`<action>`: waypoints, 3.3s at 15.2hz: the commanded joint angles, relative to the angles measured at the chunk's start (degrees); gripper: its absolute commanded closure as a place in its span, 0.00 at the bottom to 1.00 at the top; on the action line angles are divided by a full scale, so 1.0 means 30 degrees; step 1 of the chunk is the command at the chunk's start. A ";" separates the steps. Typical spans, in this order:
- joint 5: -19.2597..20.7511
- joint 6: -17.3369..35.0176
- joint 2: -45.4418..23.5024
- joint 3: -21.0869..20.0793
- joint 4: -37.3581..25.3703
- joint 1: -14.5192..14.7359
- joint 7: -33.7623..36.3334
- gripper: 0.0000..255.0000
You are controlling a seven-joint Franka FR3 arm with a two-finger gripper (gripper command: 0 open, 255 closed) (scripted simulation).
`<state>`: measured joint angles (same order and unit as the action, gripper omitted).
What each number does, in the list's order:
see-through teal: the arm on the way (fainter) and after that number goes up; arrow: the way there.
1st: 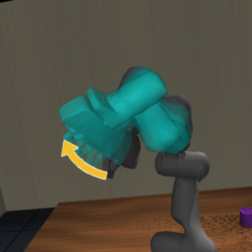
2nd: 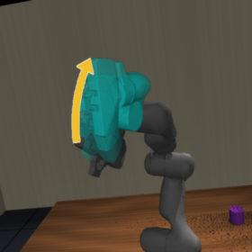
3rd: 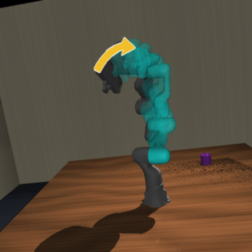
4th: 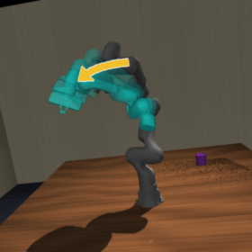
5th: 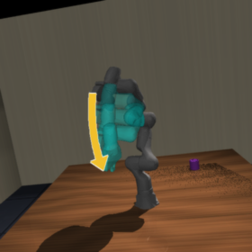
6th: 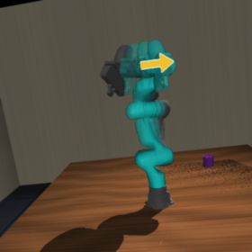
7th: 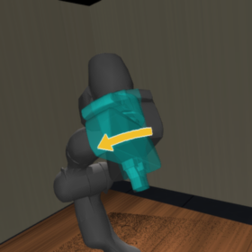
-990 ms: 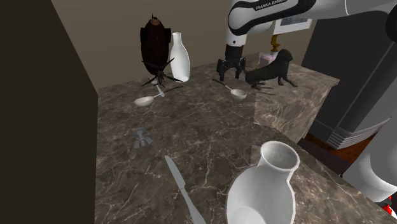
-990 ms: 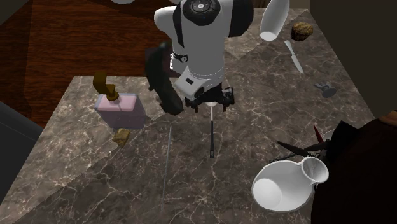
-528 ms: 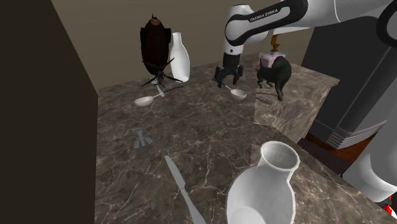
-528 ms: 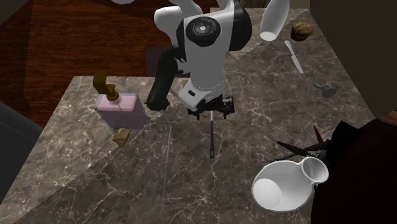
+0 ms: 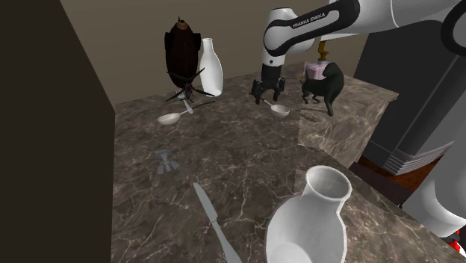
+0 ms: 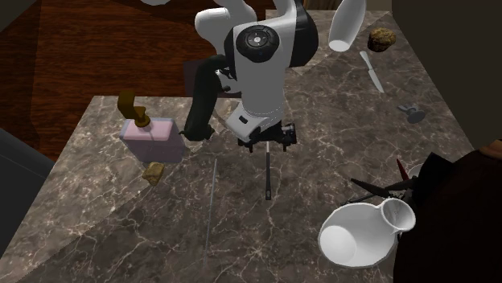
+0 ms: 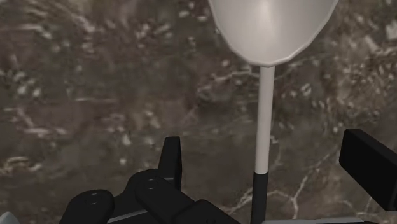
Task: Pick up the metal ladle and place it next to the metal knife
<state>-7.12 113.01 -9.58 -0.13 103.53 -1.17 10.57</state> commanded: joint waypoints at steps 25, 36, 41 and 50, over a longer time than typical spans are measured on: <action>0.0136 -0.3687 0.0465 0.0031 -0.3242 -0.0038 0.0398 1.00; 0.0154 -0.4231 0.3224 -0.0681 -0.1211 0.0822 0.2046 1.00; -0.0048 -0.3636 0.5660 -0.1595 0.1622 0.1649 0.3678 1.00; -0.0895 -0.3154 0.9163 -0.3638 0.5161 0.3184 0.6893 1.00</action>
<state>-9.44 103.54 16.78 -10.28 118.04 7.83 30.03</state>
